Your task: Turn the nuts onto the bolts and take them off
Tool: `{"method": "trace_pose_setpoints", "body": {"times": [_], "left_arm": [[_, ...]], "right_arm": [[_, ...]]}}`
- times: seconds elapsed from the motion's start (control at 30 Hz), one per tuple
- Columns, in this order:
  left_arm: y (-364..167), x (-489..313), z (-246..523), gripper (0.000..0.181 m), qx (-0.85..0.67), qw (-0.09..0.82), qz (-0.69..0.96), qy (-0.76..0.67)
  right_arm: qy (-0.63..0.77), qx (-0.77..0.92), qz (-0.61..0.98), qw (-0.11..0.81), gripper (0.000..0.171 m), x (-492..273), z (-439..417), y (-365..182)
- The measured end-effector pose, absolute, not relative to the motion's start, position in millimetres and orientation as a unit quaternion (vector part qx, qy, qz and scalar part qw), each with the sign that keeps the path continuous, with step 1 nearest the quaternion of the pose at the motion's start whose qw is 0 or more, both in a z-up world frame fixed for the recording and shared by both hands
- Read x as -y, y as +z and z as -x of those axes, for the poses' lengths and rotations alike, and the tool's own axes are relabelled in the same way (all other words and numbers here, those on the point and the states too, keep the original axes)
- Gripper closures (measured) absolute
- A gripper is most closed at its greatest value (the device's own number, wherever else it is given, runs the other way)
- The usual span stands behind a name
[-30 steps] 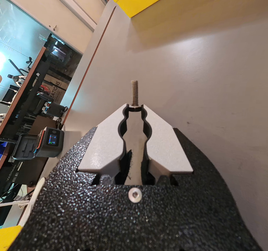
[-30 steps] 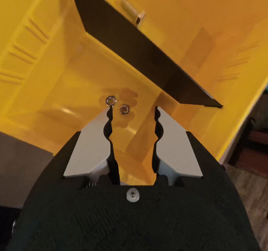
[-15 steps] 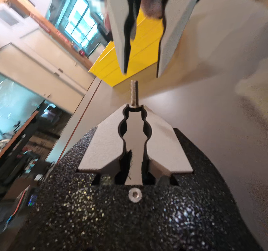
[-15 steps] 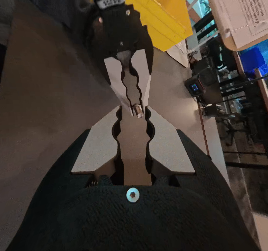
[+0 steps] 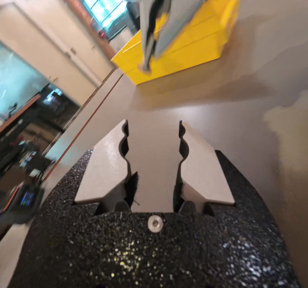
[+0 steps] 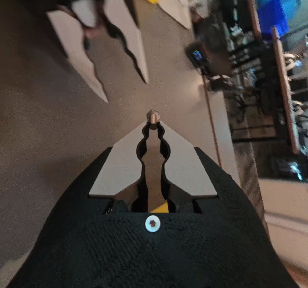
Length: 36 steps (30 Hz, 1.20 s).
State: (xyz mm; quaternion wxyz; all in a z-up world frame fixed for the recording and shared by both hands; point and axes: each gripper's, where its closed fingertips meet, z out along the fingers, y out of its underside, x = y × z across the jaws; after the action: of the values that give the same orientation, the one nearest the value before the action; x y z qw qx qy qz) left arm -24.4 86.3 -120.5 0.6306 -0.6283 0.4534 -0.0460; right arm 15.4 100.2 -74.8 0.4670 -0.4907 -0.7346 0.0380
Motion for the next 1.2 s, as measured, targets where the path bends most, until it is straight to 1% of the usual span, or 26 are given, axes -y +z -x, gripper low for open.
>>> {"method": "trace_pose_setpoints", "body": {"times": [0.03,0.07,0.13,0.2,0.27,0.33,0.4,0.47,0.67,0.77,0.87,0.93,1.07,1.13,1.2], "left_arm": [[-121,-95,33,0.122,-0.432,0.63,0.645,-0.024],[-122,-102,41,0.124,-0.414,0.628,0.659,-0.006],[-125,-112,55,0.125,-0.382,0.62,0.686,0.021],[-128,-118,64,0.124,-0.363,0.613,0.701,0.039],[-130,-122,70,0.124,-0.351,0.605,0.713,0.045],[-135,-125,77,0.125,-0.339,0.592,0.728,0.057],[-139,-128,84,0.125,-0.327,0.581,0.742,0.069],[-140,-130,90,0.126,-0.315,0.577,0.75,0.074],[-142,-132,94,0.127,-0.306,0.57,0.759,0.074],[-143,-132,93,0.128,-0.311,0.568,0.758,0.078],[-143,-132,93,0.128,-0.311,0.567,0.759,0.076],[-143,-132,93,0.129,-0.31,0.567,0.759,0.076],[-142,-131,93,0.129,-0.308,0.57,0.758,0.074],[-141,-130,93,0.13,-0.308,0.572,0.757,0.072],[-141,-129,92,0.13,-0.31,0.574,0.755,0.07]], "right_arm": [[0.006,0.696,0.527,0.487,0.163,-131,-33,-56],[-0.024,0.654,0.576,0.49,0.163,-164,-57,-41],[-0.073,0.576,0.678,0.45,0.163,-224,-114,-31],[-0.081,0.523,0.764,0.369,0.163,-267,-161,-46],[-0.082,0.497,0.812,0.294,0.163,-293,-192,-69],[-0.08,0.493,0.835,0.231,0.163,-304,-210,-92],[-0.088,0.49,0.846,0.19,0.163,-308,-224,-109],[-0.086,0.482,0.854,0.174,0.163,-310,-232,-117],[-0.063,0.467,0.867,0.163,0.161,-305,-240,-124],[-0.066,0.456,0.864,0.205,0.156,-307,-235,-106],[-0.054,0.451,0.842,0.292,0.155,-298,-205,-67],[-0.031,0.443,0.808,0.388,0.155,-282,-165,-33],[0.127,0.429,0.675,0.587,0.154,-216,-57,20],[0.17,0.39,0.601,0.677,0.154,-195,-26,31],[0.162,0.361,0.522,0.756,0.154,-185,-9,27]]}}
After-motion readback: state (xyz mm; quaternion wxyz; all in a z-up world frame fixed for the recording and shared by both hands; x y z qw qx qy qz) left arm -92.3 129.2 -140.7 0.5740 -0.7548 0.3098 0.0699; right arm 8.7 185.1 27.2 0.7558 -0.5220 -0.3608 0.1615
